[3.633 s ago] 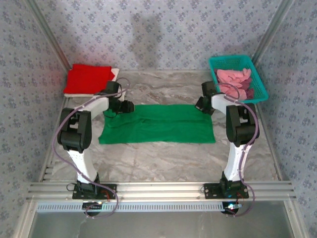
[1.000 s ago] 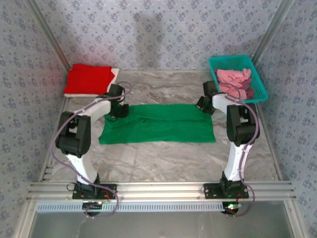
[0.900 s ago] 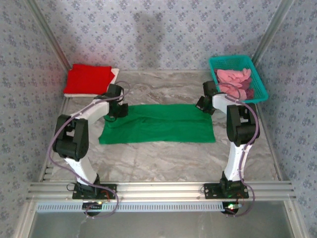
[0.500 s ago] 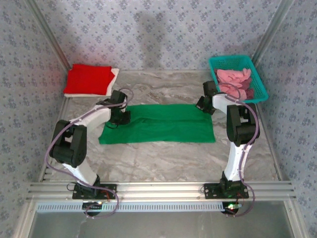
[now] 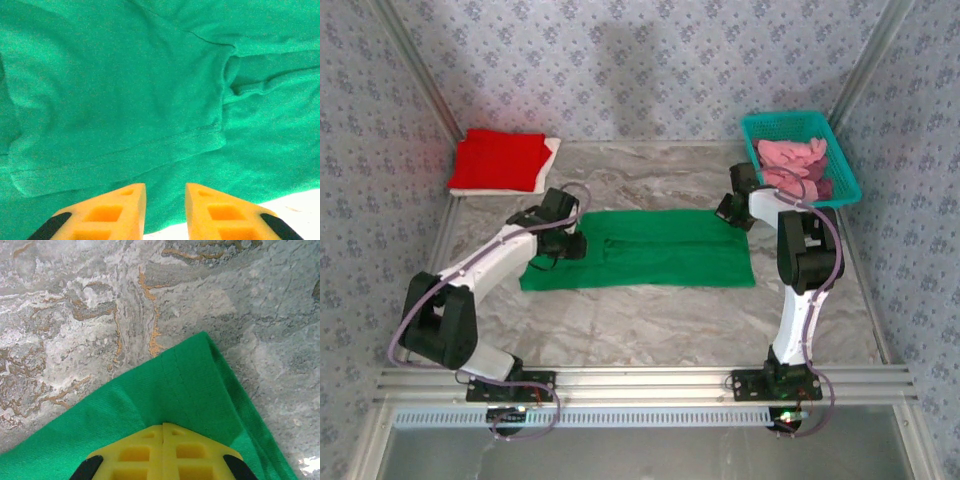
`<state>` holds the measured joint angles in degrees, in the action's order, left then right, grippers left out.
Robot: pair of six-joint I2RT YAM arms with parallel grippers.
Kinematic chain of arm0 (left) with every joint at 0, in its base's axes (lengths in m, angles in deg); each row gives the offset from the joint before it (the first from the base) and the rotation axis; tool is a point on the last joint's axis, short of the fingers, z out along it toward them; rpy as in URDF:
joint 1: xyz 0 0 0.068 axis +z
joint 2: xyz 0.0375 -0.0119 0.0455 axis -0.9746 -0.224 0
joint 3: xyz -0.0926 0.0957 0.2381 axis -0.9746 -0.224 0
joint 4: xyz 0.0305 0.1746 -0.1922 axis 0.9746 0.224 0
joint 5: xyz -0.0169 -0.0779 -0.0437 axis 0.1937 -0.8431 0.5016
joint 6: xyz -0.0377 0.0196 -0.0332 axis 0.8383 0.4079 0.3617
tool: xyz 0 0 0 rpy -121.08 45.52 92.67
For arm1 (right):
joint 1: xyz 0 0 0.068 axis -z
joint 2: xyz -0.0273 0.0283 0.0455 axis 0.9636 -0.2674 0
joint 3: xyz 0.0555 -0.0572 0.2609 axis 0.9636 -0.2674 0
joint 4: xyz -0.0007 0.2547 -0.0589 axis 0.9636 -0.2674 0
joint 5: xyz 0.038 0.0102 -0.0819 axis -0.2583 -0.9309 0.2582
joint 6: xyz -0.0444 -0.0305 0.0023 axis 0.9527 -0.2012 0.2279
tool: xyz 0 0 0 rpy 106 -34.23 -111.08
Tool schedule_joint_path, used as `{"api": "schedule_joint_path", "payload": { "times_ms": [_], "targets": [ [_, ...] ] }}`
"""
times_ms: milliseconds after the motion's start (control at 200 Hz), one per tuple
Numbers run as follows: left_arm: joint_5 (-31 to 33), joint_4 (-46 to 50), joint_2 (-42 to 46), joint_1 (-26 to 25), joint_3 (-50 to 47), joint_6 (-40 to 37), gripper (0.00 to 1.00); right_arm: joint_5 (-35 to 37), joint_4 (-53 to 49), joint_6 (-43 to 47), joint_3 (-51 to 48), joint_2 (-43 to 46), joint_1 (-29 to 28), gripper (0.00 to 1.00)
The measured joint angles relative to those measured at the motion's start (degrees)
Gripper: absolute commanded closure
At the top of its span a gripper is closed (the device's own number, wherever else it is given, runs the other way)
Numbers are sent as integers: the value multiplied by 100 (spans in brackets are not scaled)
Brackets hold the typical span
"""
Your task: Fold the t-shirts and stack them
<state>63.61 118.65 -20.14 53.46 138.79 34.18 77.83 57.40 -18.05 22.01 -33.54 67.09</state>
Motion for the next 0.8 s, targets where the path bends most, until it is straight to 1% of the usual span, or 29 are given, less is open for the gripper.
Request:
{"api": "schedule_joint_path", "payload": {
  "times_ms": [60,95,160,225,330,425,580,635,799],
  "targets": [
    [-68,-57,-83,136,46,-33,75,0,0,2,0,0,0,100],
    [-94,-85,-197,214,127,-63,77,-2,0,2,0,0,2,100],
    [-179,-203,-516,374,376,-101,78,-15,0,4,0,0,4,100],
    [-339,-490,-844,546,605,-107,77,-22,-2,22,0,0,2,100],
    [-612,-887,-1353,839,984,-24,84,-17,-136,74,70,0,-26,100],
    [-754,-1211,-1860,1032,1303,129,86,66,-361,203,195,11,-98,100],
    [-846,-1539,-2267,1207,1165,485,88,273,-680,426,326,251,-372,100],
    [-868,-1572,-2326,1266,1049,592,90,348,-802,509,452,317,-483,100],
    [-931,-1683,-2358,1513,752,883,92,431,-990,695,763,334,-741,100]
  ]
}}
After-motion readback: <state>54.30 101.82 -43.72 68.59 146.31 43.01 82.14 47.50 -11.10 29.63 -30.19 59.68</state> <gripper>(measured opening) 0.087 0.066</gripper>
